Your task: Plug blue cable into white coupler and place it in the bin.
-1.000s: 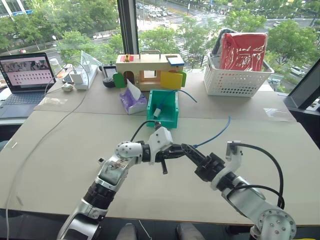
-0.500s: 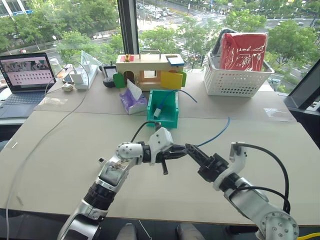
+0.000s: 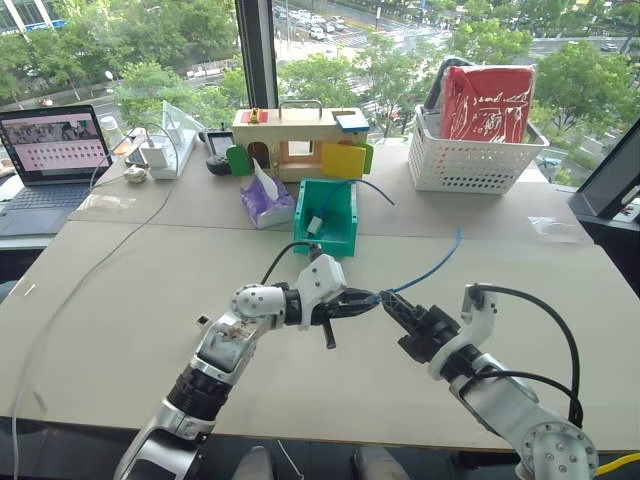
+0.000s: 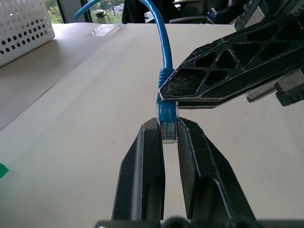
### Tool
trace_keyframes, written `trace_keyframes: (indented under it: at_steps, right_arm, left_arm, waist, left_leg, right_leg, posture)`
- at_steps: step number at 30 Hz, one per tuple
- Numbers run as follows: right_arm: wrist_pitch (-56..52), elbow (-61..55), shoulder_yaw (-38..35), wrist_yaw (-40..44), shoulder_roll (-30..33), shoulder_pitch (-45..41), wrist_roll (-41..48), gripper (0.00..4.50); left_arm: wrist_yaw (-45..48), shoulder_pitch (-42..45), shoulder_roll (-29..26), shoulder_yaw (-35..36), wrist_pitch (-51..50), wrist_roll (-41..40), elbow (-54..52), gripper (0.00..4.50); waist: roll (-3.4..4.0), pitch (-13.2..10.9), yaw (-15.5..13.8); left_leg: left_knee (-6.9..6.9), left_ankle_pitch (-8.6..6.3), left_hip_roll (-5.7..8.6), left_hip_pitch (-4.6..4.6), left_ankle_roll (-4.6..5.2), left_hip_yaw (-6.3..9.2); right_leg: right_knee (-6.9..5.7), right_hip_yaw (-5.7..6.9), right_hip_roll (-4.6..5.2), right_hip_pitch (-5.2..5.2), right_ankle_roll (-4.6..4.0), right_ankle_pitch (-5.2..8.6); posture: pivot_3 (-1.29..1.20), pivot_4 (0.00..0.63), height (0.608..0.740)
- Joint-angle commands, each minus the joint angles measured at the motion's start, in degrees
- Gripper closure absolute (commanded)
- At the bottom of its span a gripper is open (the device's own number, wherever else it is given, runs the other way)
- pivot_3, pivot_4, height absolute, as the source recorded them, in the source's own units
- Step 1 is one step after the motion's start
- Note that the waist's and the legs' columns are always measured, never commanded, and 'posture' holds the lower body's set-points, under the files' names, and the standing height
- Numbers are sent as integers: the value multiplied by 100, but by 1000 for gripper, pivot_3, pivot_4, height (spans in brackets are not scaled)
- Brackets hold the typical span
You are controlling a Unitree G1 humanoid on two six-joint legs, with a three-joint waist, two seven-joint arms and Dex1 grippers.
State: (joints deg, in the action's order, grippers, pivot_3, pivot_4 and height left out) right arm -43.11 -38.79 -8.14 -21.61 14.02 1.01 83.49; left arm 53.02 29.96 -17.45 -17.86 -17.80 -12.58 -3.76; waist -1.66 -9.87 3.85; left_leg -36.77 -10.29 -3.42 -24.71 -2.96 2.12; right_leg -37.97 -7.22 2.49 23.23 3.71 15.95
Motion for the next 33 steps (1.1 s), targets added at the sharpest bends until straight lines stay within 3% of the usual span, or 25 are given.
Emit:
trace_keyframes:
  at_steps: [1, 3, 13, 19, 23, 27, 33]
  right_arm:
    - [216, -137, 74, 60, 46, -29, 182, 4439]
    - [280, -112, 74, 92, 79, -41, 161, 4500]
    - [455, 636, -405, 605, 779, -877, -157, 4500]
    - [288, 1244, -770, 953, 1340, -1484, 3, 4500]
    - [237, 1496, -635, 1079, 1294, -1877, 105, 4500]
    - [-270, 1670, -274, 1523, 1463, -2278, 243, 4500]
    - [-911, 1874, 65, 2220, 1906, -2536, 70, 4500]
  left_arm:
    - [-124, 44, 59, 116, -23, -65, -143, 4469]
    - [-11, 96, 56, 268, -273, -372, -180, 3467]
    - [206, 882, -436, 1334, -70, -816, 308, 36]
    - [347, 513, -1418, 2296, -777, -1396, 111, 36]
    - [124, -107, -1990, 3100, -856, -1544, -164, 36]
    - [253, -1325, -2243, 4038, -1083, -2209, -868, 36]
    - [205, -2362, -2490, 4807, -1159, -2558, -1518, 36]
  waist:
    - [0, 0, -1]
    - [0, 0, 1]
    - [-1, -1, 12]
    - [-1, -1, 13]
    - [-2, -3, 17]
    - [0, -4, 25]
    - [-11, -10, -112]
  left_leg:
    - [0, 0, 0, 0, 0, 0]
    - [0, 0, 0, 0, 0, 0]
    - [-1, 0, 1, 1, 0, 0]
    - [10, -2, 0, 1, 4, 1]
    - [13, -5, -4, 0, 9, 0]
    - [14, -5, -8, 1, 9, -3]
    - [12, -4, -13, -1, 8, -1]
  right_leg:
    - [0, 0, 0, 0, 0, 0]
    - [1, 0, 0, 0, 0, 0]
    - [0, 0, -1, -1, 1, 0]
    - [1, 3, -1, 2, -15, -2]
    - [2, 5, -1, 4, -33, -8]
    - [2, 4, -1, 5, -39, -10]
    - [2, 17, 0, 5, -46, -9]
  posture:
    - [0, 150, 714]
    - [0, 150, 714]
    - [0, 150, 714]
    - [0, 150, 714]
    - [0, 150, 714]
    - [0, 150, 714]
    - [0, 150, 714]
